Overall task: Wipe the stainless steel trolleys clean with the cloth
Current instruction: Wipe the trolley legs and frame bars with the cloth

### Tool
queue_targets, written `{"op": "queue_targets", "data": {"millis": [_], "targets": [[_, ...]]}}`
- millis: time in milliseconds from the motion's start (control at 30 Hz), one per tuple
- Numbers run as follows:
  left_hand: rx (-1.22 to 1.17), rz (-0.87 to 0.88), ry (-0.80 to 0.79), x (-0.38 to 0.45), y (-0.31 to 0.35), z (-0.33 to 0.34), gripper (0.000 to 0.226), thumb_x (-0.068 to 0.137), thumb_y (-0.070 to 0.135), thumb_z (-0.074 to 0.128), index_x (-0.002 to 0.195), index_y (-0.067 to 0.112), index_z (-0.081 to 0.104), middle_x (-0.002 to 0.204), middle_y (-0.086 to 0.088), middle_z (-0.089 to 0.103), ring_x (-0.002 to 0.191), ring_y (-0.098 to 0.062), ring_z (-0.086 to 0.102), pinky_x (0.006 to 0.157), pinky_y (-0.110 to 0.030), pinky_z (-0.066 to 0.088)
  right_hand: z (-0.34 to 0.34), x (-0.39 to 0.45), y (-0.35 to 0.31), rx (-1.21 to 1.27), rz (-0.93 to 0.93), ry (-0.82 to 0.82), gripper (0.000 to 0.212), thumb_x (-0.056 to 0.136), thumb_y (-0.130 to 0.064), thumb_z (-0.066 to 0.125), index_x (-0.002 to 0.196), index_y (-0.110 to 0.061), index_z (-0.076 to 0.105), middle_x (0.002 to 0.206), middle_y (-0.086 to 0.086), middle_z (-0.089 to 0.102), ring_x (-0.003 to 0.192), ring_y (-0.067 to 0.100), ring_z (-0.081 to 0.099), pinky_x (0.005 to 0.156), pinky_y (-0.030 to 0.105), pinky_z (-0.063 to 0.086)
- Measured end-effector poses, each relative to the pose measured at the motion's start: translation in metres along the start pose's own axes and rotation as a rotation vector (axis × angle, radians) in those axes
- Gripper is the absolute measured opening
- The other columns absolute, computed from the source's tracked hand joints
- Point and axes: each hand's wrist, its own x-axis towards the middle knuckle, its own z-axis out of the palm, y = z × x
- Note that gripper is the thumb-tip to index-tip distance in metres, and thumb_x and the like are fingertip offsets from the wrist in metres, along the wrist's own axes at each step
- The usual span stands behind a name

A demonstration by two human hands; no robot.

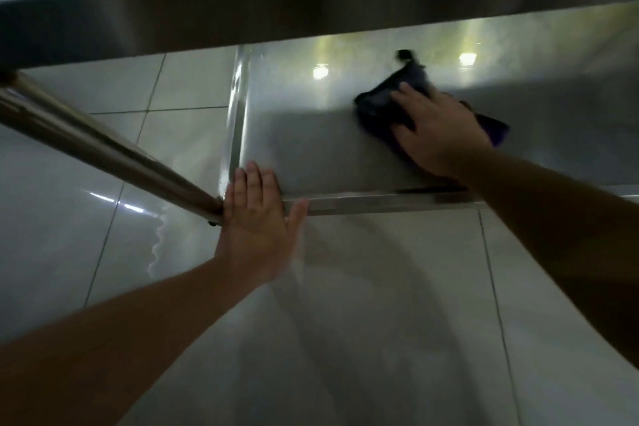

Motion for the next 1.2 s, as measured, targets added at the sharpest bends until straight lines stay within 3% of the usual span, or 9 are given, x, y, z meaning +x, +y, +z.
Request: {"op": "queue_targets", "data": {"millis": [100,200,267,367,500,633,733,1033,1200], "targets": [[-0.027,-0.012,0.001,0.0,0.003,0.0,0.097,0.095,0.068,-0.001,0.167,0.004,0.008,0.175,-0.022,0.003,0.162,-0.036,0.0,0.131,-0.048,0.0,-0.013,-0.024,0.046,0.038,0.317,0.066,0.066,0.103,-0.054,0.032,0.163,-0.028,0.024,0.173,-0.002,0.018,0.158,0.034,0.015,0.126,0.055,0.017],[-0.045,-0.051,0.0,0.003,0.006,0.0,0.095,0.098,0.068,0.0,0.167,0.004,0.01,0.175,-0.023,0.005,0.162,-0.037,0.002,0.131,-0.049,0.001,-0.01,-0.028,0.028,0.096,0.488,0.042,0.067,0.106,-0.05,0.03,0.166,-0.025,0.015,0.175,-0.004,0.007,0.16,0.034,0.0,0.128,0.051,0.005],[-0.041,-0.063,-0.003,0.004,0.007,-0.002,0.093,0.1,0.068,-0.001,0.167,0.004,0.01,0.174,-0.023,0.005,0.162,-0.037,0.002,0.131,-0.05,0.002,-0.005,-0.029,-0.004,0.122,0.394,-0.009,0.068,0.106,-0.05,0.032,0.166,-0.024,0.014,0.175,-0.003,0.005,0.159,0.036,-0.002,0.128,0.05,0.004],[-0.03,-0.065,-0.031,0.006,0.007,-0.005,0.087,0.104,0.063,0.015,0.167,0.004,0.007,0.175,-0.023,0.003,0.162,-0.038,0.001,0.13,-0.05,0.001,0.009,-0.044,-0.046,0.051,0.029,-0.136,0.075,0.102,-0.064,0.029,0.166,-0.028,0.015,0.175,-0.006,0.005,0.16,0.032,-0.003,0.127,0.048,0.004],[-0.01,-0.073,-0.104,0.007,0.008,-0.012,0.084,0.107,0.062,0.02,0.168,0.005,0.003,0.175,-0.02,0.0,0.162,-0.035,-0.002,0.13,-0.049,0.0,0.003,-0.061,-0.028,-0.031,-0.221,-0.225,0.085,0.097,-0.079,0.022,0.167,-0.033,0.009,0.174,-0.012,0.001,0.161,0.023,-0.006,0.127,0.044,0.002],[-0.032,-0.097,-0.103,0.009,0.015,-0.021,0.079,0.109,0.057,0.027,0.164,0.002,0.015,0.172,-0.024,0.011,0.16,-0.041,0.008,0.129,-0.054,0.009,-0.011,-0.081,0.033,-0.079,-0.173,-0.172,0.095,0.087,-0.091,0.013,0.165,-0.038,0.006,0.173,-0.016,0.001,0.16,0.017,-0.006,0.125,0.041,0.002],[0.017,-0.035,-0.089,0.011,0.033,-0.028,0.068,0.112,0.047,0.025,0.166,0.005,0.018,0.173,-0.025,0.007,0.16,-0.044,0.003,0.129,-0.057,0.008,-0.023,-0.095,0.077,-0.13,-0.099,-0.149,0.102,0.081,-0.097,0.009,0.165,-0.039,0.005,0.172,-0.018,0.001,0.16,0.015,-0.004,0.125,0.043,0.006],[-0.23,0.167,-0.033,0.003,0.16,-0.043,0.067,0.112,0.051,0.03,0.169,0.018,0.016,0.178,-0.005,0.005,0.163,-0.023,0.005,0.13,-0.037,0.007,-0.053,-0.148,0.169,-0.109,0.167,-0.022,0.085,0.094,-0.08,0.01,0.164,-0.032,0.019,0.172,-0.01,0.017,0.159,0.022,0.012,0.124,0.051,0.02],[-0.228,0.397,0.005,-0.014,0.197,-0.038,0.067,0.111,0.049,0.032,0.169,0.019,0.015,0.178,-0.003,0.006,0.163,-0.021,0.003,0.13,-0.034,0.004,-0.059,-0.17,0.189,-0.23,0.128,-0.03,0.102,0.086,-0.091,0.025,0.164,-0.025,0.018,0.172,-0.003,0.021,0.158,0.029,0.019,0.123,0.054,0.024]]}}
